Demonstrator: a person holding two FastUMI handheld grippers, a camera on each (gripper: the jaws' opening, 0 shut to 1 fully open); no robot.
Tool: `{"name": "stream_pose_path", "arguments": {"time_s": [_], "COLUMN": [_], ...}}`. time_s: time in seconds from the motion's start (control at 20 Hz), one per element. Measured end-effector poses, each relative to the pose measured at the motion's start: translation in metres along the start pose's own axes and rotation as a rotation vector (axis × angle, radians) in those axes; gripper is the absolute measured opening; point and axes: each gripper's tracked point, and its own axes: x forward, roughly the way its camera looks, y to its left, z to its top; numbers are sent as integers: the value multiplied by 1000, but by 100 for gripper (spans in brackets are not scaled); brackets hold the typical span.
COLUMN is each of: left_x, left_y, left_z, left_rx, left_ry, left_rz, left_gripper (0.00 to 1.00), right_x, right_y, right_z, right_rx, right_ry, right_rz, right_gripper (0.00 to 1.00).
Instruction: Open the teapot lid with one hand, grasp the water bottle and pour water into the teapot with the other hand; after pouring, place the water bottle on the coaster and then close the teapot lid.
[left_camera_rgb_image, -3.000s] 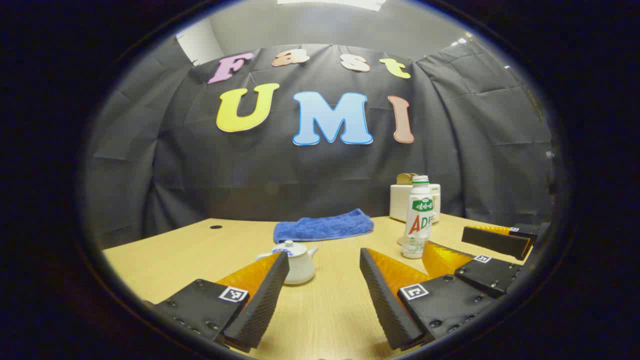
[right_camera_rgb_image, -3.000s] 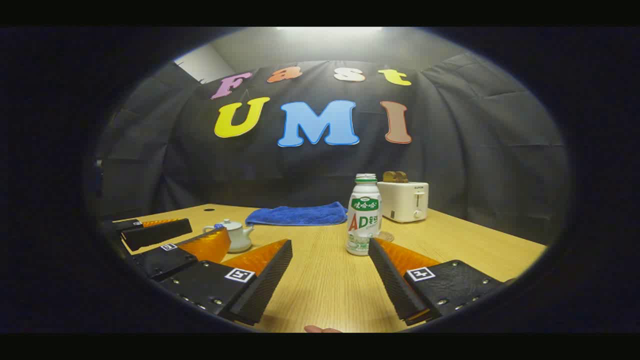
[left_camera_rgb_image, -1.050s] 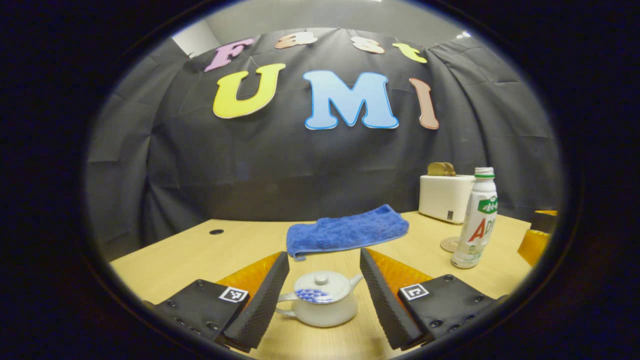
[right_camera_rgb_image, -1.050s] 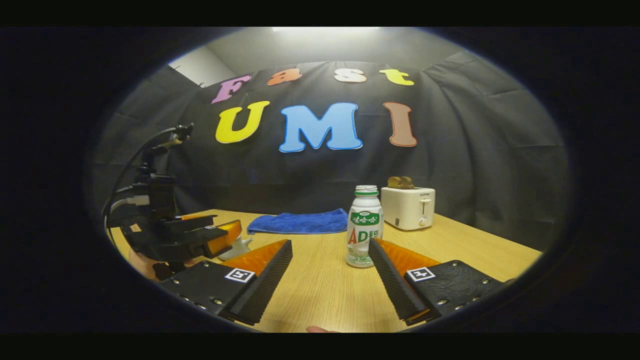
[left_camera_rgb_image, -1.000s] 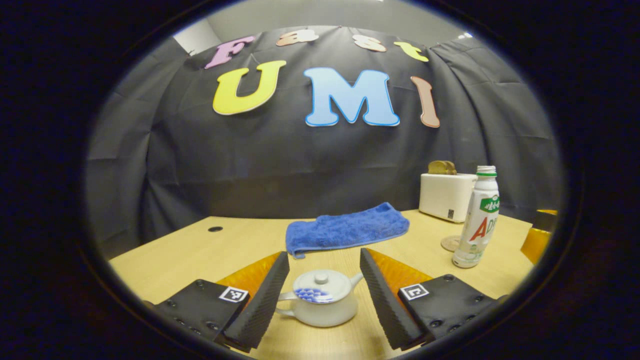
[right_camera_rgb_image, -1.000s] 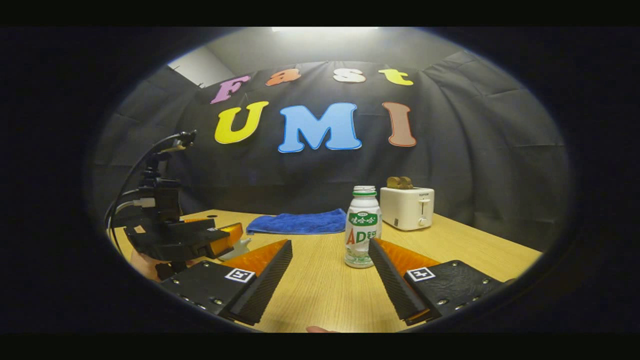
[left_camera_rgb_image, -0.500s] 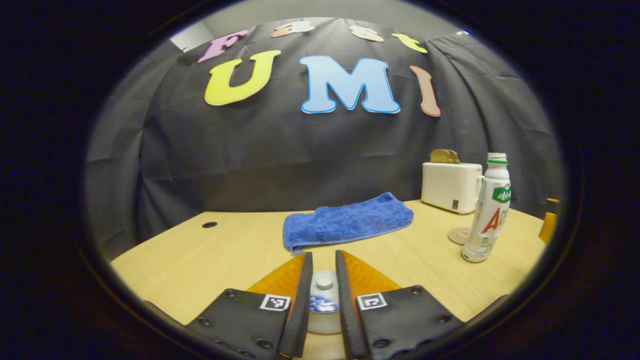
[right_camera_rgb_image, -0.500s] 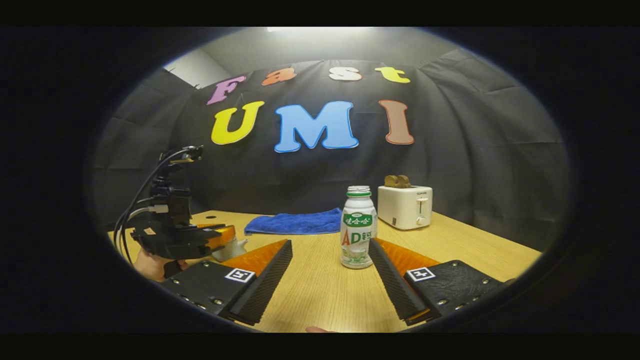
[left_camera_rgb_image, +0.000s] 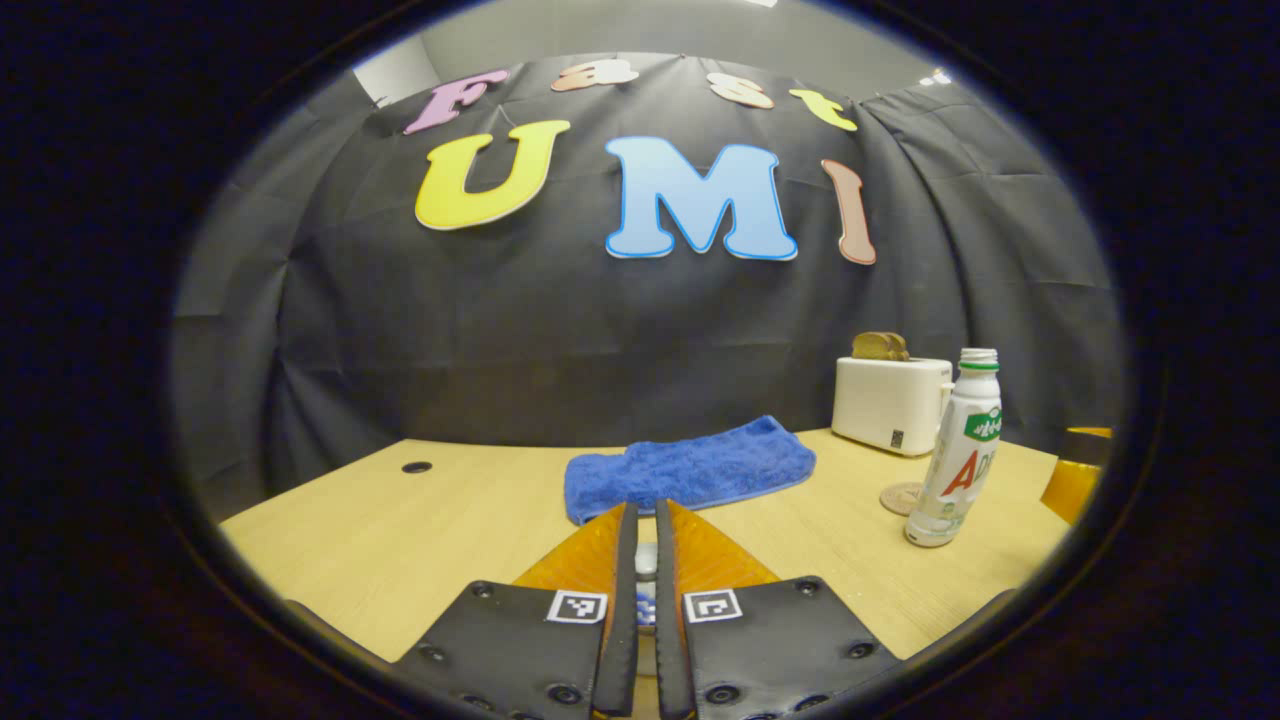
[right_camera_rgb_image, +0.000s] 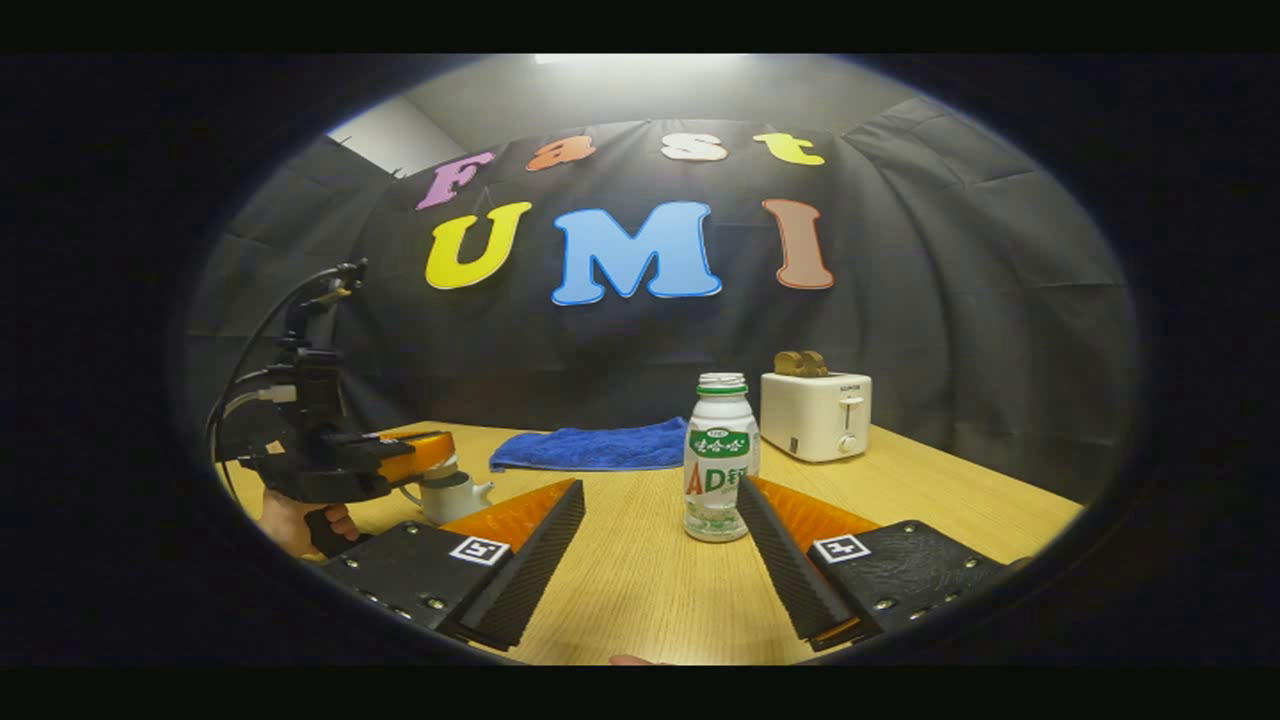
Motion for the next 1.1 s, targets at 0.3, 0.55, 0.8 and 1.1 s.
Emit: {"name": "stream_pose_path", "arguments": {"time_s": [0.3,0.55,0.8,1.1], "left_x": [-28,-37,-38,-38], "left_y": [-6,-5,-6,-11], "left_z": [20,27,26,24], "left_rx": [6,18,2,19], "left_ry": [-72,-104,-104,-103], "left_rz": [-20,-18,-26,-38], "left_gripper": [18,18,18,18], "right_x": [21,47,75,105], "right_y": [-17,-29,-50,-58], "right_z": [3,0,-8,-21], "right_rx": [-23,1,-33,-39], "right_ry": [-4,29,66,119], "right_rz": [-25,-12,-38,-47], "right_gripper": [95,95,95,95]}}
